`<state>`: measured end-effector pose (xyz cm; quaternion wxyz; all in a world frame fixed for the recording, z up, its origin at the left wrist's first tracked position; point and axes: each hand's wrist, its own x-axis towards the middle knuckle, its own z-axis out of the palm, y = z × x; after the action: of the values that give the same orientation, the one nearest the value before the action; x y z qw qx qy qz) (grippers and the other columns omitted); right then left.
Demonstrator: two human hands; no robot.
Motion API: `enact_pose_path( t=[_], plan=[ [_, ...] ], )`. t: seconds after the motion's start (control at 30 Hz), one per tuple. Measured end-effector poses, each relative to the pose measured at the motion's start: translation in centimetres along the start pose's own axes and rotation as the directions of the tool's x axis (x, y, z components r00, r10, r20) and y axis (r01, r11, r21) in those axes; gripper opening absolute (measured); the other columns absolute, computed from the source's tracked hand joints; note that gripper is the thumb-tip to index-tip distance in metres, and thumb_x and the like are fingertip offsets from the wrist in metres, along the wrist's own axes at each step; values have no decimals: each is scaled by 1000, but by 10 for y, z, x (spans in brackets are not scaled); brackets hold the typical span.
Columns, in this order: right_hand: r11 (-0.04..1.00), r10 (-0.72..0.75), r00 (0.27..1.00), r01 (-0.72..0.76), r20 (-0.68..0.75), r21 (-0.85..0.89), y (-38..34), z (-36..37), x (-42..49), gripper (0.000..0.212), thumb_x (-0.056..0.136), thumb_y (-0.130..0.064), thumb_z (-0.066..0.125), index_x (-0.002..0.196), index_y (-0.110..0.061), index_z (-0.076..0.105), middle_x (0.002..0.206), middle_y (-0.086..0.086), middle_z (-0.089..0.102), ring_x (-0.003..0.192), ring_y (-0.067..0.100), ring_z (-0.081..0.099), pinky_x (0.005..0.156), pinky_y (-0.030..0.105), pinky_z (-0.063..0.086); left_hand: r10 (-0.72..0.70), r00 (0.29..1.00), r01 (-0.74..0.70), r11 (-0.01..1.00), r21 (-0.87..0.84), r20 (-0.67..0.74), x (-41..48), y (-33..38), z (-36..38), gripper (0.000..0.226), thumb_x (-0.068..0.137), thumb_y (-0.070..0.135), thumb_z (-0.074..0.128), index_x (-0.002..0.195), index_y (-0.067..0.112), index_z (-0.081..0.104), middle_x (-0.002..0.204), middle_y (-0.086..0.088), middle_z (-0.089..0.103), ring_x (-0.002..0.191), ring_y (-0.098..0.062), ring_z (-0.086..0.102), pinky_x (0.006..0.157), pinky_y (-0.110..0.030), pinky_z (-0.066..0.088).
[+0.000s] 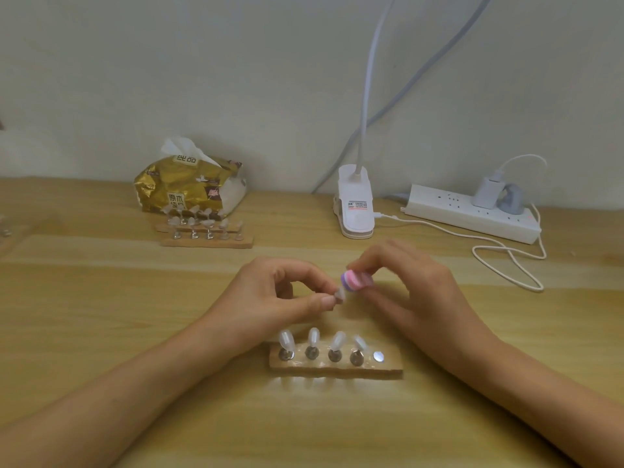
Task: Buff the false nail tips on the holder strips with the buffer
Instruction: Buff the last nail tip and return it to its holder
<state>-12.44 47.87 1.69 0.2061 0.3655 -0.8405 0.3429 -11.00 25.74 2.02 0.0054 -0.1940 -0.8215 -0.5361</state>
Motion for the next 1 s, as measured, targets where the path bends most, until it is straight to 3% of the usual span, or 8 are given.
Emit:
enact_pose_path(
  t=[0.13,0.27,0.37,0.53,0.63,0.8,0.9,1.0],
  plan=[
    [998,-70,997,70,13,10,-5,2,1,7,93,-10,70,96,-14,64,97,-6,64,94,12,62,82,26,49,2,1000,-2,1000,-9,-2,1,-1,0,7,83,19,77,81,26,77,41,18,45,42,-3,28,44,-10,24],
    [999,25,1000,-25,5,19,-3,-2,2,6,93,-10,70,93,-13,65,93,-3,65,91,13,62,82,33,49,-2,1000,1,1000,-15,-19,1,-2,0,5,81,26,78,79,30,76,41,15,40,43,-5,26,44,-12,23],
    [997,-78,997,78,13,12,-8,0,2,7,93,-10,70,95,-13,64,96,-3,63,92,12,61,81,27,49,-10,1000,10,1000,-6,-19,1,-3,0,5,80,26,78,79,30,77,42,13,36,45,-6,25,45,-13,22],
    [999,41,999,-41,25,7,-3,0,2,7,94,-8,69,94,-13,64,94,-5,63,91,10,60,81,30,49,7,1000,-7,1000,-21,-20,2,-4,-1,10,71,40,75,77,32,76,44,10,40,46,-6,27,44,-16,23],
    [997,-77,997,77,18,20,-9,0,3,7,94,-10,67,96,-14,63,96,-3,63,92,11,60,82,27,49,12,1000,-12,1000,-12,-19,1,-3,0,18,68,46,72,79,34,77,44,10,42,47,-7,27,45,-17,22],
    [1000,24,1000,-24,19,-12,-4,-1,2,7,94,-10,69,92,-12,62,95,-5,63,91,10,60,81,34,49,2,999,-3,1000,-20,-33,1,-2,0,4,75,35,76,78,32,77,51,11,55,44,-4,30,44,-12,25],
    [993,-118,993,118,-15,-21,-9,3,2,6,94,-11,69,97,-12,63,98,-4,63,93,12,61,81,29,50,12,1000,-12,1000,-19,-26,0,1,1,5,81,25,76,78,27,77,51,20,58,42,-2,32,44,-8,26],
    [997,-69,997,70,24,-28,-6,4,3,10,92,-7,70,96,-14,63,99,-4,62,93,13,61,80,34,50,12,999,-13,1000,-12,-49,0,2,1,6,83,21,76,79,25,76,57,19,63,45,-2,34,48,-11,31]
  ],
)
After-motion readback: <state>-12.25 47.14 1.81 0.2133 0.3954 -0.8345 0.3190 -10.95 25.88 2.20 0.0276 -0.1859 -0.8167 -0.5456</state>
